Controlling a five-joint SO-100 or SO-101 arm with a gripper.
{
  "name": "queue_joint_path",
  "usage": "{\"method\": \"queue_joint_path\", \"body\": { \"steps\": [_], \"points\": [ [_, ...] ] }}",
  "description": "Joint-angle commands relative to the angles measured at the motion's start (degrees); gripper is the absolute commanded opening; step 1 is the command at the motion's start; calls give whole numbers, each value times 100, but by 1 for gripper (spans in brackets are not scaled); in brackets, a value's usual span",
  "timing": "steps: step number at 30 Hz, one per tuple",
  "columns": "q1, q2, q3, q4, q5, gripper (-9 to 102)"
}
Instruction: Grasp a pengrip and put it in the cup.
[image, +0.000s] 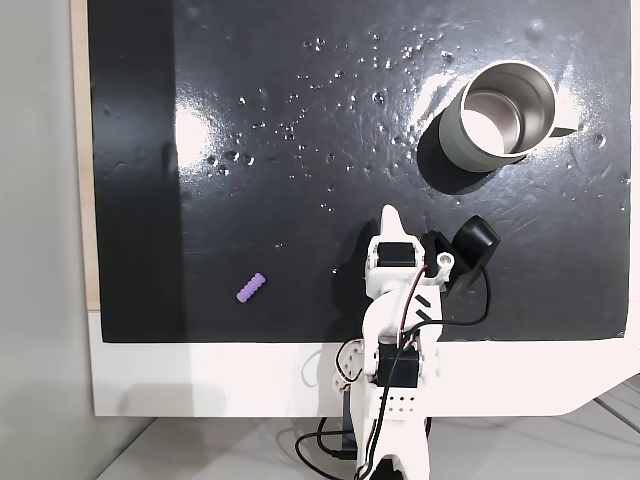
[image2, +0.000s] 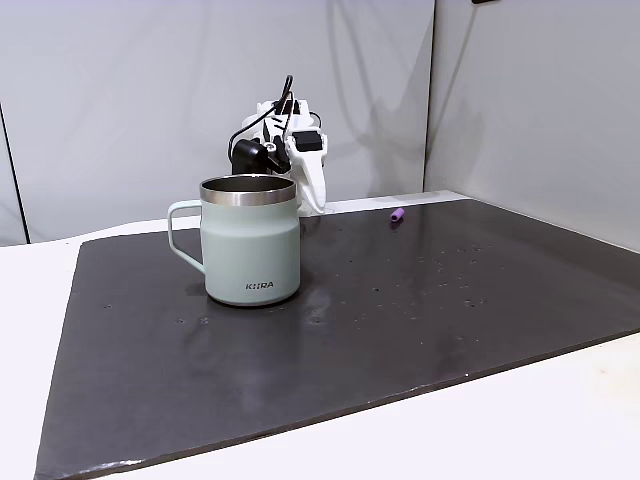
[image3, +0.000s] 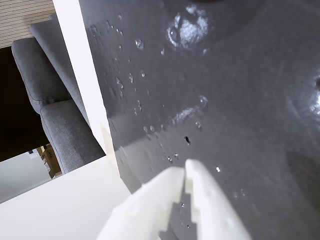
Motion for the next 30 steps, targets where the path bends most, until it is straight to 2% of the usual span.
{"method": "queue_joint_path", "body": {
  "steps": [1, 16, 24, 30],
  "points": [
    [158, 79, -26, -185, -246, 0],
    [132, 79, -237, -79, -229, 0],
    [-694, -255, -1969, 1301, -369, 0],
    [-1204, -2698, -4333, 2188, -132, 0]
  ]
}}
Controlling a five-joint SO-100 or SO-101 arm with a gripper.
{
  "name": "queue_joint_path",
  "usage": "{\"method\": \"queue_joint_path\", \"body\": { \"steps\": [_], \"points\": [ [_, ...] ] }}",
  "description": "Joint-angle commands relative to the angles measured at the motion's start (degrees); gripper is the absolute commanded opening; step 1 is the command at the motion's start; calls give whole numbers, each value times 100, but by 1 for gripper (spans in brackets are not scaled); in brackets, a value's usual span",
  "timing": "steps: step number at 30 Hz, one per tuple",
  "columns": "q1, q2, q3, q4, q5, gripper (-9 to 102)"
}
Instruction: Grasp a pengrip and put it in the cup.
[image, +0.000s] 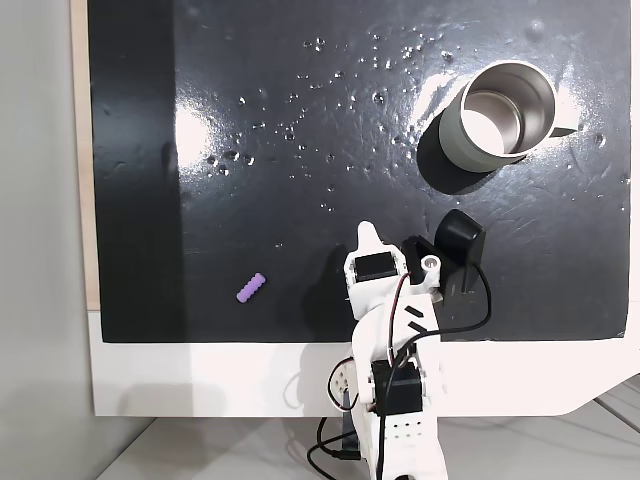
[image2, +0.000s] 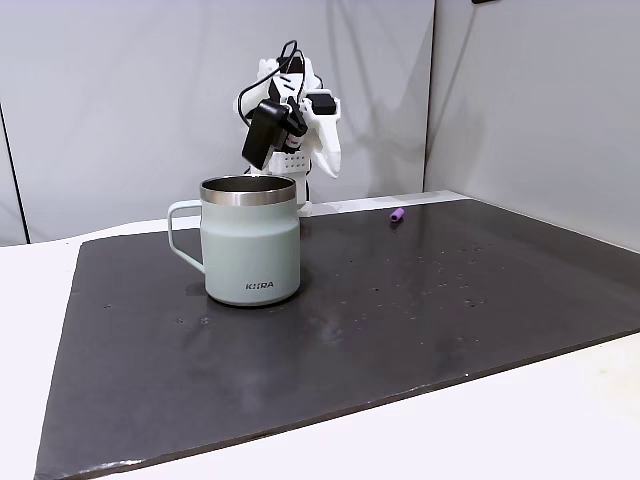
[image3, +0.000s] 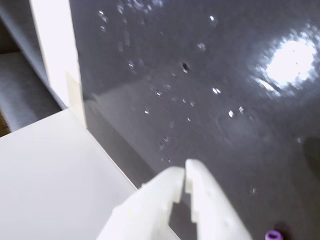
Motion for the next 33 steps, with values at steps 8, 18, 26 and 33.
{"method": "queue_joint_path", "body": {
  "steps": [8, 18, 26, 33],
  "points": [
    [-1046, -3243, -4289, 1837, 1116, 2],
    [-2637, -4922, -5405, 2637, 2663, 25],
    [-3516, -5651, -5440, 2769, 2786, 26],
    [-3885, -6187, -5054, 2584, 2610, 26]
  ]
}}
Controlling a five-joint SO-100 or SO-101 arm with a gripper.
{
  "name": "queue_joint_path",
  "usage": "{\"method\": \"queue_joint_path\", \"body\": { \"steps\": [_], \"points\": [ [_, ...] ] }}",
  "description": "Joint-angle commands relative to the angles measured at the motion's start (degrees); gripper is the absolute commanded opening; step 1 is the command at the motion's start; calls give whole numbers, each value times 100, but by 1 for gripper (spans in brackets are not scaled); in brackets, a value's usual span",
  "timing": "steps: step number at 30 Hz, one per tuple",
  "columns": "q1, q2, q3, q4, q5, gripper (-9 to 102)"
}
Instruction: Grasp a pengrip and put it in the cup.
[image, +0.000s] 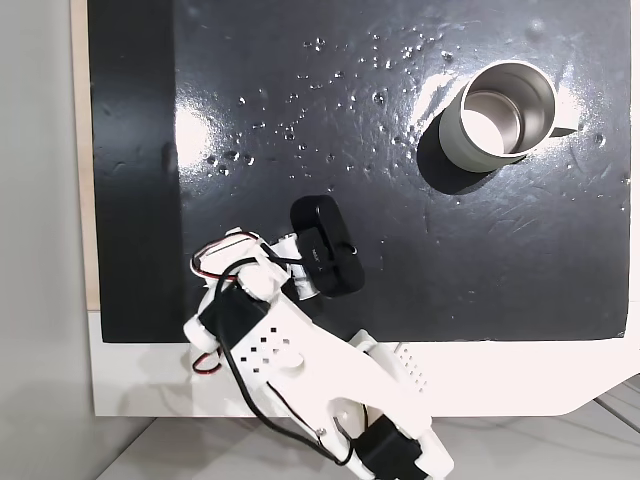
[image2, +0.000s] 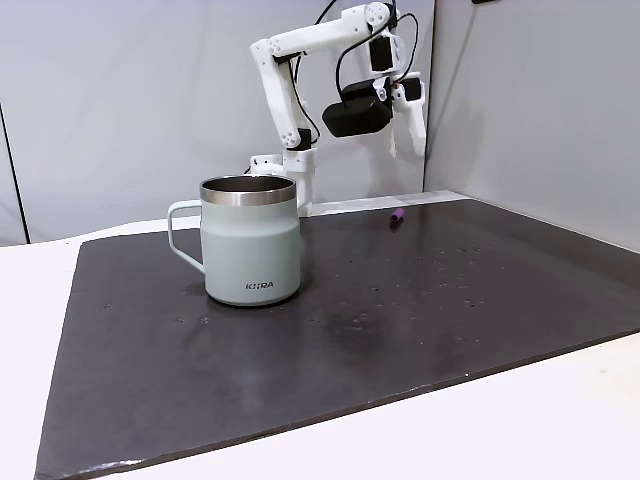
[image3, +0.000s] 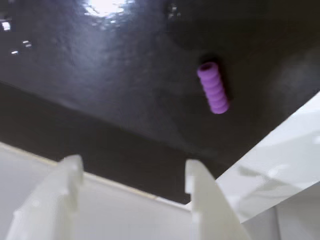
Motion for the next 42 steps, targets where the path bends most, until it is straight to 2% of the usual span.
{"method": "queue_joint_path", "body": {
  "steps": [1, 11, 27, 42],
  "points": [
    [-62, -202, 18, -141, -105, 26],
    [-352, -914, 694, -1046, -510, 25],
    [-1318, -1143, 1230, -1327, -809, 25],
    [-1371, -1775, 1749, -2224, -1230, 21]
  ]
}}
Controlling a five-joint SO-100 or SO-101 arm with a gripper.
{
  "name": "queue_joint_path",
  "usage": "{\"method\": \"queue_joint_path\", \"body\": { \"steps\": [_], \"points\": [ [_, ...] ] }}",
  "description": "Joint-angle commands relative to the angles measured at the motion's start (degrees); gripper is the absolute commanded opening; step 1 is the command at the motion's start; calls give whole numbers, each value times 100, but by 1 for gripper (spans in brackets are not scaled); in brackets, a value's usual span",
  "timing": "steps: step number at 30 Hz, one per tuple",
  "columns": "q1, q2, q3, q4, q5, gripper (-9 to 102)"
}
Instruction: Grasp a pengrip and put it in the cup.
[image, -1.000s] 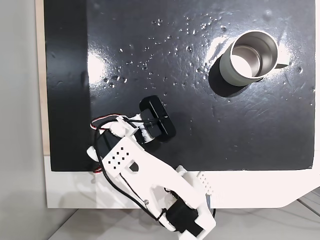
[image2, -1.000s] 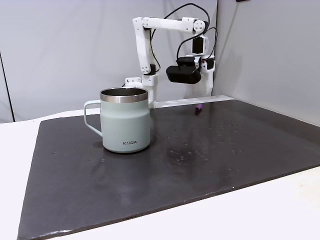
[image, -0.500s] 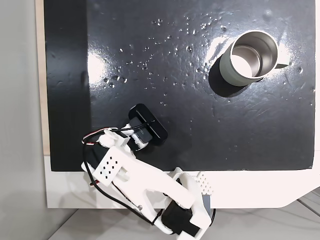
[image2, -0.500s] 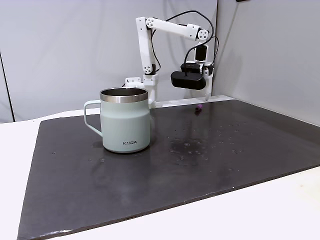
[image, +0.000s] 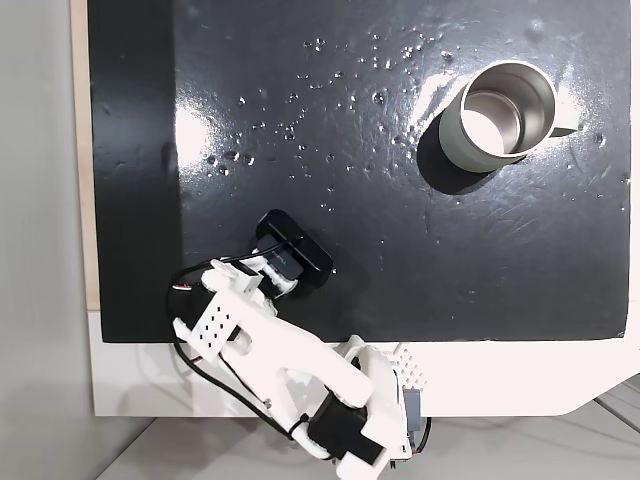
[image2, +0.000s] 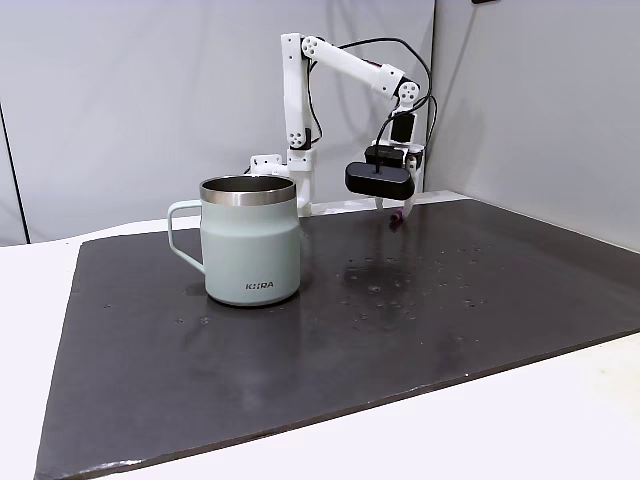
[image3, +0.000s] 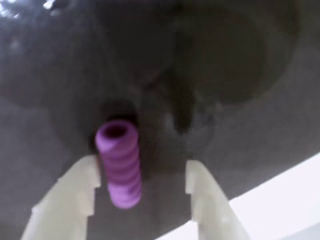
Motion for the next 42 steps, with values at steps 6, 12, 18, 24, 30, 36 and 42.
{"method": "queue_joint_path", "body": {
  "steps": [6, 12, 18, 24, 30, 36, 42],
  "points": [
    [-114, -281, 18, -457, -88, 21],
    [-202, -396, -44, -554, -88, 21],
    [-281, -404, -35, -554, -88, 14],
    [-272, -343, -18, -545, -79, 3],
    [-229, -246, -9, -510, -88, 3],
    [132, 325, -562, 132, -211, 0],
    [993, 1213, -1002, 817, -519, 0]
  ]
}}
